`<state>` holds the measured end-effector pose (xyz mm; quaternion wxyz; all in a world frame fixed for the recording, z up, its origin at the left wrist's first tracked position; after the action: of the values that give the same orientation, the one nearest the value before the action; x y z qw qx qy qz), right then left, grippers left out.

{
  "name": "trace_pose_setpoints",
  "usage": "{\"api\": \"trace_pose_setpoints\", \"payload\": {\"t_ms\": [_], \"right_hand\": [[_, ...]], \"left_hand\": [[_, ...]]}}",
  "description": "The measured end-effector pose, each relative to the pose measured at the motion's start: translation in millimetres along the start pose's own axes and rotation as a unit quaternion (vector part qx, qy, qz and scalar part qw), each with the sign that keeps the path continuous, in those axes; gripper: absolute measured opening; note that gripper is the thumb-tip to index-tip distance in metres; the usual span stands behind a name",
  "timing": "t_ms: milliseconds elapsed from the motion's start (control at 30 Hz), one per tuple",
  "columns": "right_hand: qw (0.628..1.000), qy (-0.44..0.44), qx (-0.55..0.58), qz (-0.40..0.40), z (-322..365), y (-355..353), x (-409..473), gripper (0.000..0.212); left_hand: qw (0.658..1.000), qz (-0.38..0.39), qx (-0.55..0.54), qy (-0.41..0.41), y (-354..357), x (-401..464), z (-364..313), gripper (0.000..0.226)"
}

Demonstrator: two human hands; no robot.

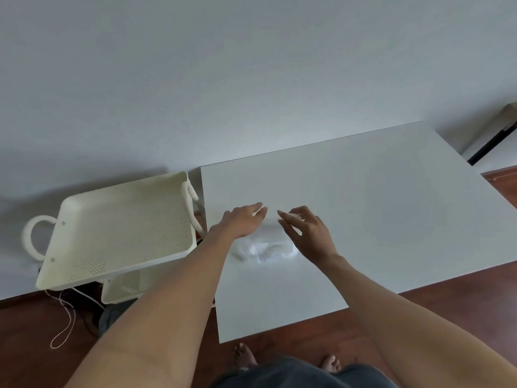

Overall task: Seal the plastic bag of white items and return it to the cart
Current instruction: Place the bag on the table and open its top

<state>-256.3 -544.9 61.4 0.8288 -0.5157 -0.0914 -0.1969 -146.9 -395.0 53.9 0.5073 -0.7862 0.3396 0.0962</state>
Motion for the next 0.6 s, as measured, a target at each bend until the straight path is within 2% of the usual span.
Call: {"api": "trace_pose_setpoints", "payload": {"t_ms": [200,300,433,600], "right_hand": [[0.999,0.005,-0.006,0.038,-3.3,9.3,-10.6,0.035],[0.997,0.024,0.010,0.070,-6.1,15.8,-17.0,0.040],[0.995,0.057,0.046,0.075,-8.3,18.3,-21.2,0.039],[0.984,0.120,0.083,0.103,-15.0,21.3,-9.7,0.046]], "left_hand": [[0.999,0.034,-0.005,0.017,16.3,10.8,5.7,0.062],[0.999,0.026,-0.014,0.015,21.5,15.5,10.8,0.068],[0.999,0.015,-0.033,0.008,27.5,15.6,16.1,0.073],[0.997,-0.026,-0.035,0.056,22.4,10.4,5.4,0.071]]}}
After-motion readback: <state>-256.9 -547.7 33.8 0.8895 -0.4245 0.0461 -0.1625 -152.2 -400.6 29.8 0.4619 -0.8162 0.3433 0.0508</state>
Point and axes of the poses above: each hand's wrist, its own x-axis towards the middle knuckle, its own y-axis out of the palm, z = x × y, the point moved 8 cm from there along x, towards the middle knuckle, and after that the axes turned 7 degrees about -x, right-handed, at the moved point
